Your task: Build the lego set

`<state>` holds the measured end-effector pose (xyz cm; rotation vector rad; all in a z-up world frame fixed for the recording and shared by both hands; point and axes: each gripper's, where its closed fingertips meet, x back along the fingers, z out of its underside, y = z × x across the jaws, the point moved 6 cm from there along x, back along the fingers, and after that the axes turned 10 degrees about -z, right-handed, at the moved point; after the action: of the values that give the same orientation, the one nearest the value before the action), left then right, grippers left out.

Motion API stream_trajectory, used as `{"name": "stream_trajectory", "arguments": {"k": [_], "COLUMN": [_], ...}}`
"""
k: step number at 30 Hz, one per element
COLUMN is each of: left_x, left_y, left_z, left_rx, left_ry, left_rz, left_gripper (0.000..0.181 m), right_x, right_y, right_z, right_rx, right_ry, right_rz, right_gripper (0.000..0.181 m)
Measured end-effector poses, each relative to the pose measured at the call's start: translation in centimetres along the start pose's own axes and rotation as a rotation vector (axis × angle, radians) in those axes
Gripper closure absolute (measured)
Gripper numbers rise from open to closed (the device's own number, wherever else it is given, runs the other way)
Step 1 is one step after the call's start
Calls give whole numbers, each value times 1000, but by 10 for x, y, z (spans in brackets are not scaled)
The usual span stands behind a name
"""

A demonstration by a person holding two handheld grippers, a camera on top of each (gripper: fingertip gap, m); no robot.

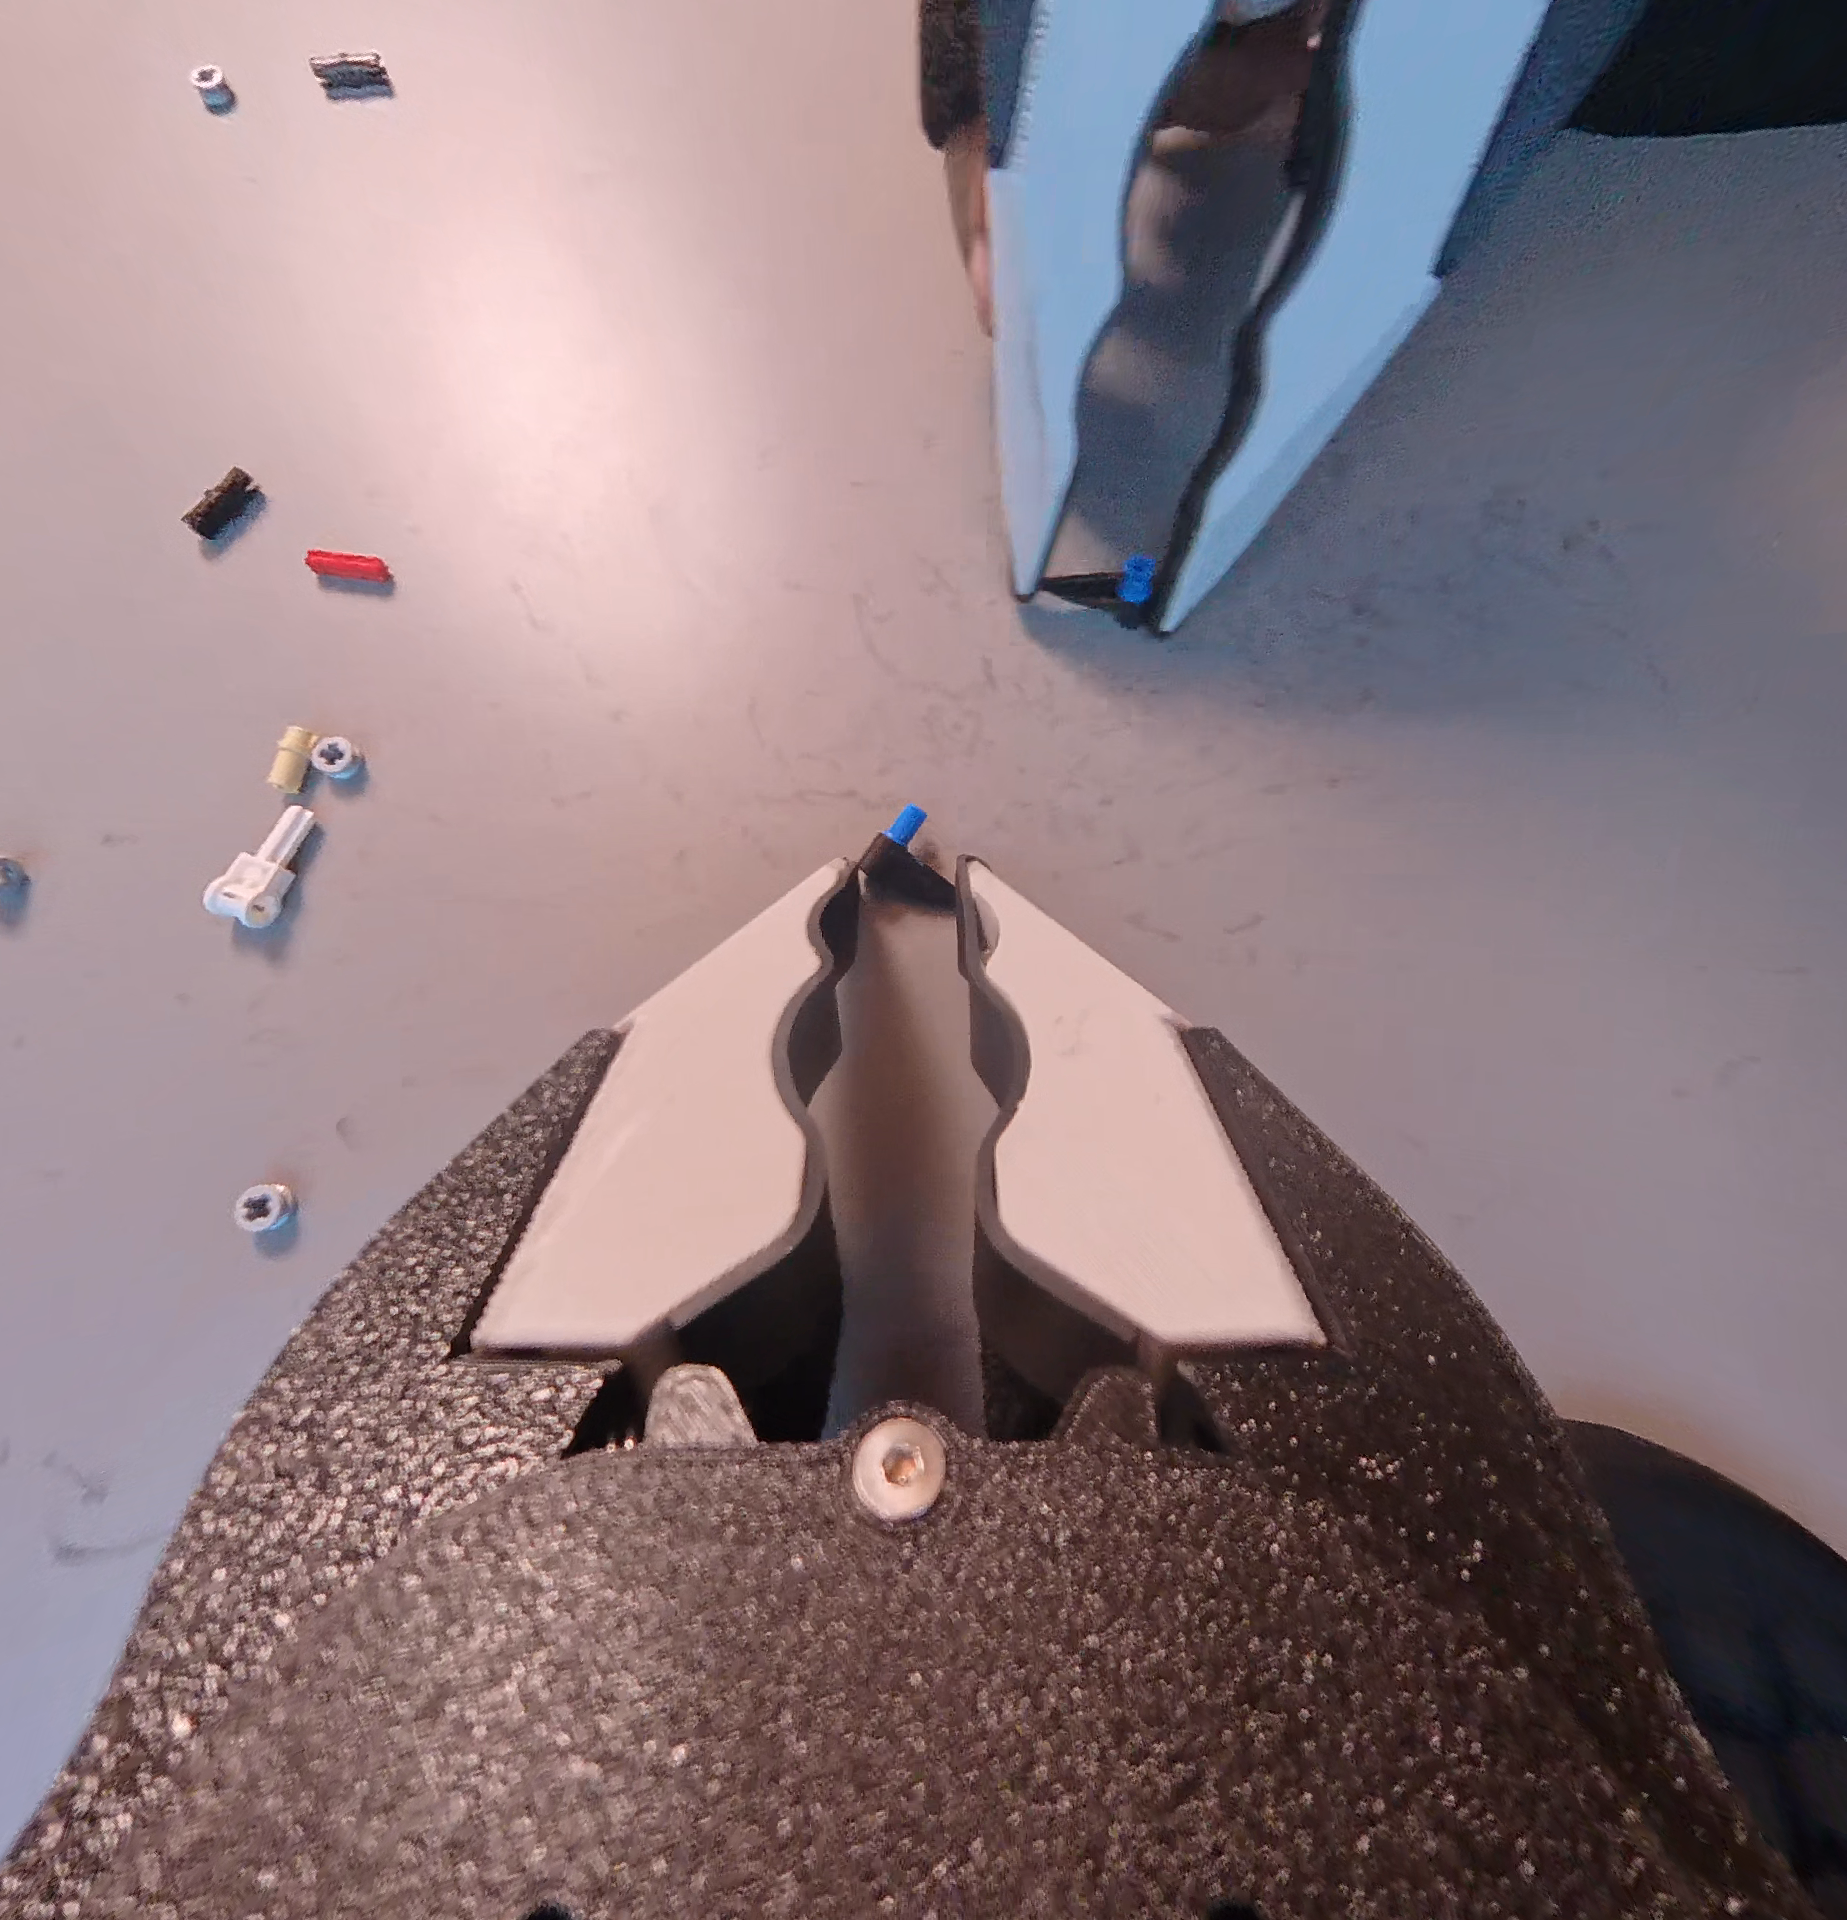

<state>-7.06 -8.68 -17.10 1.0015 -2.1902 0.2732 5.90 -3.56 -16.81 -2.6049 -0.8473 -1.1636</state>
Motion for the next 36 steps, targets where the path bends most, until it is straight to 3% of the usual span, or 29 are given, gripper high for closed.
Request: {"name": "stream_trajectory", "arguments": {"k": [6,16,21,27,32,36], "left_x": [2,1,1,1,2,8], "left_y": [-17,-18,-18,-17,-14,-10], "left_z": [-2,-2,-2,-2,-4,-9], "left_rx": [-47,-50,-52,-50,-32,6], "left_ry": [-18,-19,-20,-20,-37,-102], "left_rz": [91,79,74,70,52,40], "left_gripper": [169,173,173,173,169,160], "right_x": [1,7,42,87,148,190], "right_y": [-18,-18,-22,-27,-38,-41], "right_z": [0,-2,-15,-9,19,66], "right_rx": [-105,-125,-169,-143,-155,-217], "right_ry": [-15,-98,-275,-313,-226,43], "right_rz": [88,109,134,279,436,478], "right_gripper": [158,147,140,128,123,109]}}
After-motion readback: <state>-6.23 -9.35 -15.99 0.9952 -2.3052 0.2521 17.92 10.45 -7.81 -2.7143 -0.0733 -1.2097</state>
